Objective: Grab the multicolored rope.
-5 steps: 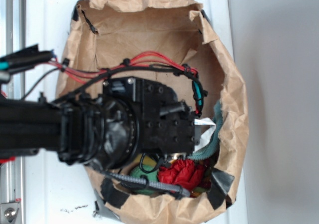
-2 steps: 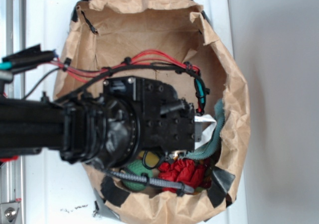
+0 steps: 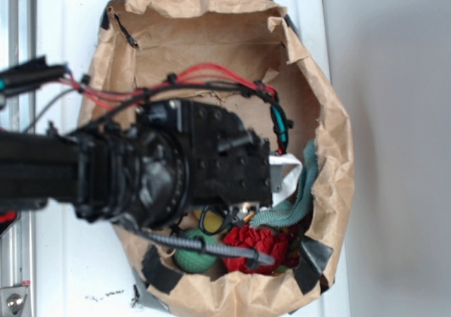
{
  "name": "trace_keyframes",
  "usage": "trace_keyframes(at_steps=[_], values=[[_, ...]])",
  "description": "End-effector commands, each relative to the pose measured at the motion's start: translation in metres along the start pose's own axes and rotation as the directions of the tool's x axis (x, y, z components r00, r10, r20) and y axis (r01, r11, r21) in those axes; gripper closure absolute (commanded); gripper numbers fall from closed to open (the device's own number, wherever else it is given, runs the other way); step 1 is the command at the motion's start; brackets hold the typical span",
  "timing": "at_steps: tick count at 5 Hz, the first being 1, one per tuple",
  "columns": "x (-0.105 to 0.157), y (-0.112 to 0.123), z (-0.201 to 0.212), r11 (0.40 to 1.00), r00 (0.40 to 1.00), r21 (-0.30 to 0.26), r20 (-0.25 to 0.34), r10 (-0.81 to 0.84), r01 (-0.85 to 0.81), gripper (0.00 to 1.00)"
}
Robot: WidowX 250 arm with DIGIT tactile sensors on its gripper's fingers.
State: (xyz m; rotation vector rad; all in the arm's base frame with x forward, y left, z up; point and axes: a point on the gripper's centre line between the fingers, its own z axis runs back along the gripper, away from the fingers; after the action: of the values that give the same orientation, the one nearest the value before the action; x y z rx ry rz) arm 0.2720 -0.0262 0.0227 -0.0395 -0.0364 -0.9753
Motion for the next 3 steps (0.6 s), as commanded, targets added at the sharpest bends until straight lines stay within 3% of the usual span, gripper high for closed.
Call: trace_keyframes(at_steps=[1, 3], values=[[-0.026, 0.025, 0.079, 0.978, 0.961, 0.056, 0.205, 0.186, -0.202, 1.0], [-0.037, 0.04, 0.105, 0.951, 0.923, 0.033, 0.254, 0.289, -0.307, 1.0]])
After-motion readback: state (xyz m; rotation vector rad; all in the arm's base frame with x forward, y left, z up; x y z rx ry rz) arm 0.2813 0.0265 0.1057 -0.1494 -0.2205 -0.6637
